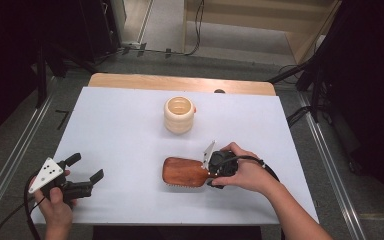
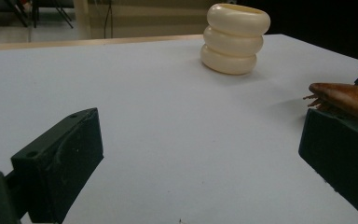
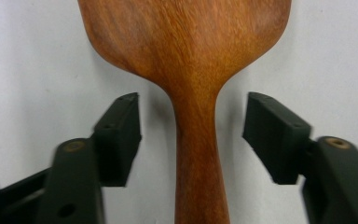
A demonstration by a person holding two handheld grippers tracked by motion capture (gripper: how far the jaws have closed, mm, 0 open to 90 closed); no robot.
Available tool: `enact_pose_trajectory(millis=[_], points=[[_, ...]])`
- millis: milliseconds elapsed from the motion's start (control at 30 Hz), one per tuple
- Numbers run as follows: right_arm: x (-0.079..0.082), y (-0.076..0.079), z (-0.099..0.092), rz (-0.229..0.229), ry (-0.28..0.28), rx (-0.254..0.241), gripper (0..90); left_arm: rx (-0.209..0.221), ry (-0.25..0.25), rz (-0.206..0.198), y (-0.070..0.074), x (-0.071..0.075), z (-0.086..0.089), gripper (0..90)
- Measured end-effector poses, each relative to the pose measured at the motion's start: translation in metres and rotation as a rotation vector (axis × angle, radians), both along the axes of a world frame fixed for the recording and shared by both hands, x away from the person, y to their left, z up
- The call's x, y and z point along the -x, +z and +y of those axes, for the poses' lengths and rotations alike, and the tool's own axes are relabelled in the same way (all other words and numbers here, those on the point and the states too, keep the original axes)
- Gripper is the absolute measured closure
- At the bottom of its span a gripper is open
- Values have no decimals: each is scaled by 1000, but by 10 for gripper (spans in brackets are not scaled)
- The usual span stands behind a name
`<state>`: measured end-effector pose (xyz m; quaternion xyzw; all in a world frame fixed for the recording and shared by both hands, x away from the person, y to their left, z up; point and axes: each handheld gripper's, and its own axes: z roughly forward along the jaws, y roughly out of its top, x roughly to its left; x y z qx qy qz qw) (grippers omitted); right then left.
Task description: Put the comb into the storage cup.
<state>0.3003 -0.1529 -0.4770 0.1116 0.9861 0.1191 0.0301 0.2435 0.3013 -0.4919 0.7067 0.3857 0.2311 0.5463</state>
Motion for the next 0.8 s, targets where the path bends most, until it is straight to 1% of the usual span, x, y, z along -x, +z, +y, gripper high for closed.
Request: enact_pose_trajectory(millis=[67,133,167,200,233,333,367,400,433,500,567,600,667,700,733,767,800], points=[[0,0,1,15,-6,-3,470,1,-1,-1,0,0,0,0],[-2,-1,2,20,3,-11,510,2,-1,-1,0,0,0,0],[-2,-1,2,20,3,-11,510,2,-1,-1,0,0,0,0],[-3,-2,4,33,-2,-4,565,0,-1,-1,0,0,0,0],[-3,-3,4,35,-2,11,572,0,-1,-1,0,0,0,0],[-4,-3,4,31,-15,5,613,2,-2,0,0,0,0,0],[-5,-3,4,29,-10,2,641,0,-2,0,0,0,0,0],[-5,-3,4,29,-10,2,641,0,-2,0,0,0,0,0],[-4,-4,4,30,-18,-3,664,-2,-1,1,0,0,0,0],[-3,-3,4,35,-19,-1,686,-2,-2,1,0,0,0,0],[-3,-3,4,32,-18,-7,688,-1,-3,1,0,0,0,0],[-1,-4,2,18,-11,-18,691,-2,-3,0,0,0,0,0],[1,-4,1,22,-29,-31,694,-4,-1,1,0,0,0,0],[1,-4,1,22,-29,-31,694,-4,-1,1,0,0,0,0],[0,-5,0,12,-22,-46,697,-4,-2,1,0,0,0,0],[1,-4,-1,21,-39,-43,698,-4,-2,1,0,0,0,0],[1,-5,-2,31,-43,-65,699,-2,-3,1,0,0,0,0]])
